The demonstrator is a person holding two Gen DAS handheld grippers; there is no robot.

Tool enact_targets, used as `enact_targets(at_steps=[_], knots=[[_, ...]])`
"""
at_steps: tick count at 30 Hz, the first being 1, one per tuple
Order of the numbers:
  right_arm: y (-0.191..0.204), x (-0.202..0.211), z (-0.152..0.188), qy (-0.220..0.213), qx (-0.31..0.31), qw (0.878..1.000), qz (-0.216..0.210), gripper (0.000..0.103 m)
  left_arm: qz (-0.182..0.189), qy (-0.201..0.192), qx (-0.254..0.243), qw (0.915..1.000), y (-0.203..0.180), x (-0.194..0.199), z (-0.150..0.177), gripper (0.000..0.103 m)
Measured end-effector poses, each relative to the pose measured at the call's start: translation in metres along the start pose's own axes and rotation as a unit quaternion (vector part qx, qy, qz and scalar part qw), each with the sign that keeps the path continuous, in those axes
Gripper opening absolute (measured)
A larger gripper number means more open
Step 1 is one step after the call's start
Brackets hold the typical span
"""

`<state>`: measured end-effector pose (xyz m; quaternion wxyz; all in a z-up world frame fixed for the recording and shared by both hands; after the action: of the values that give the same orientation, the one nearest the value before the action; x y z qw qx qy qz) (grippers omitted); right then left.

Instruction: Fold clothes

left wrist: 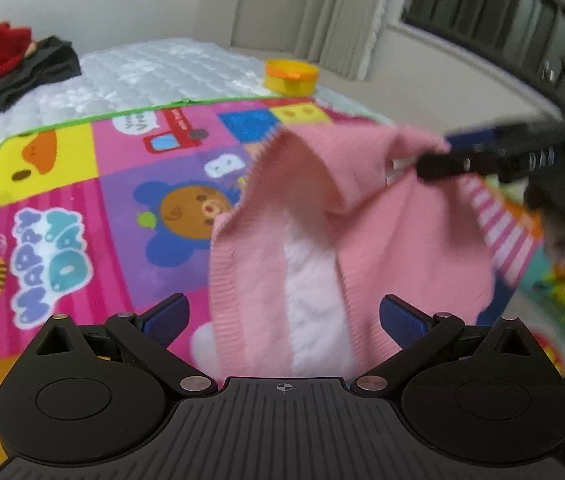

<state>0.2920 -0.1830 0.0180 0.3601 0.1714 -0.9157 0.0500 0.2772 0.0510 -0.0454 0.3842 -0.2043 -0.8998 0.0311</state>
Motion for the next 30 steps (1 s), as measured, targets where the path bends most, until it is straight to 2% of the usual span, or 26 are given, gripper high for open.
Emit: enact_targets(at_steps=[3, 6, 8, 10, 12, 14, 17, 22, 24, 26, 28, 30], knots=[[-0.001, -0.027, 0.019, 0.026, 0.017, 0.997, 0.073, 0.102, 0.035, -0.009, 0.019, 0.9992, -0.008, 0.001, -0.004, 0.103], [-0.002, -0.065, 0.038, 0.055, 0.015, 0.994, 0.094, 0.102, 0.048, 0.001, 0.019, 0.9987, -0.021, -0.003, -0.004, 0.101], [-0.009, -0.065, 0.035, 0.037, -0.037, 0.996, 0.077, 0.102, 0.054, -0.001, 0.003, 0.9985, -0.03, 0.0, -0.004, 0.101], [-0.017, -0.047, 0.025, -0.008, -0.103, 0.994, 0.031, 0.102, 0.06, -0.009, -0.013, 0.9981, -0.037, 0.003, -0.006, 0.101], [-0.021, -0.029, 0.012, -0.049, -0.12, 0.991, 0.016, 0.102, 0.064, -0.021, -0.028, 0.9974, -0.042, 0.005, -0.01, 0.101], [-0.023, -0.017, -0.001, -0.065, -0.109, 0.991, 0.034, 0.102, 0.047, -0.03, -0.019, 0.9983, -0.039, -0.006, -0.021, 0.101], [-0.027, -0.022, -0.007, -0.045, -0.08, 0.994, 0.065, 0.102, 0.009, -0.034, 0.013, 0.9993, -0.026, -0.029, -0.035, 0.101], [-0.023, -0.048, 0.01, -0.007, -0.07, 0.995, 0.072, 0.102, -0.072, -0.014, 0.052, 0.996, -0.004, -0.059, -0.042, 0.102], [-0.019, -0.062, 0.021, 0.016, -0.069, 0.994, 0.08, 0.102, -0.096, -0.02, 0.072, 0.9925, 0.003, -0.069, -0.041, 0.102], [-0.015, -0.073, 0.027, 0.028, -0.044, 0.994, 0.095, 0.102, -0.091, -0.022, 0.101, 0.9905, 0.011, -0.079, -0.036, 0.102], [-0.013, -0.084, 0.03, 0.037, -0.023, 0.993, 0.106, 0.102, -0.082, -0.017, 0.092, 0.9922, 0.017, -0.084, -0.033, 0.102], [-0.017, -0.095, 0.03, 0.046, -0.031, 0.993, 0.108, 0.102, -0.082, -0.02, 0.083, 0.9929, 0.022, -0.084, -0.033, 0.102]])
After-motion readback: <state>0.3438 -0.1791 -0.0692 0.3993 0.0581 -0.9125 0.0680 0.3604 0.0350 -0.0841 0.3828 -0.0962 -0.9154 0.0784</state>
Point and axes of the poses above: each gripper's, at about its wrist camera, not at the fingertips, and x roughly against the way its jaws point, y to its left, z to its underside, the point moved 5 cm from there along -x, roughly the way its jaws point, and after that the axes turned 1 degree about -z, right-handed, at the moved point
